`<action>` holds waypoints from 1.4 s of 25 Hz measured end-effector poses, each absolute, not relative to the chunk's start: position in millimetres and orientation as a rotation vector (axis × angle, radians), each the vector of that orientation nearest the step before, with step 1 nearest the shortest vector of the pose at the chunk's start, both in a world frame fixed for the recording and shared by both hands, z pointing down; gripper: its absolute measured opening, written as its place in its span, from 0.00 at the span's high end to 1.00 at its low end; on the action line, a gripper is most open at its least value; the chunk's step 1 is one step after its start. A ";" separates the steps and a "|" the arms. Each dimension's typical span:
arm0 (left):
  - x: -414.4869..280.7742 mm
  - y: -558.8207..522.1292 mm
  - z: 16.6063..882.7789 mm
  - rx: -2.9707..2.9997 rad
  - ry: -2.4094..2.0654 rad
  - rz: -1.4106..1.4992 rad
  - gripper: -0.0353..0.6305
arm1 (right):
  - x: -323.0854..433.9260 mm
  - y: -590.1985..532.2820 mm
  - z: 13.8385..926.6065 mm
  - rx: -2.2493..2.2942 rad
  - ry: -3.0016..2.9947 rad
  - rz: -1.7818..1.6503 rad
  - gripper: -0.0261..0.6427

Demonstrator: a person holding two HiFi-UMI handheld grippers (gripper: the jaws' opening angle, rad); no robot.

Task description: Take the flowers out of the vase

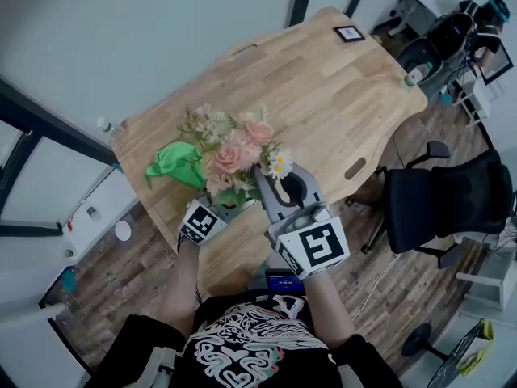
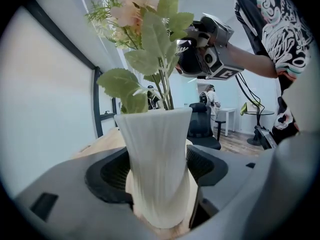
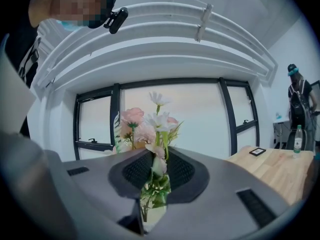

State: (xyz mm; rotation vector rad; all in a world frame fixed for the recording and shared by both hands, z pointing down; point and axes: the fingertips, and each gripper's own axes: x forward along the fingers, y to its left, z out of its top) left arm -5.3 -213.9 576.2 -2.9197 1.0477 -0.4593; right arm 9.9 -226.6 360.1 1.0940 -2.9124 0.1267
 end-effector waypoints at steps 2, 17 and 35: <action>-4.3 -213.4 576.2 -2.920 1.045 -0.460 0.41 | 13.0 -227.2 353.0 1.108 -2.914 0.110 0.85; -1.6 -211.9 577.8 -2.939 1.035 -0.464 0.41 | 16.9 -222.9 314.7 1.168 -2.937 0.024 0.85; -4.3 -210.2 579.7 -2.949 1.007 -0.480 0.41 | 24.4 -212.3 270.0 1.230 -2.975 -0.059 0.85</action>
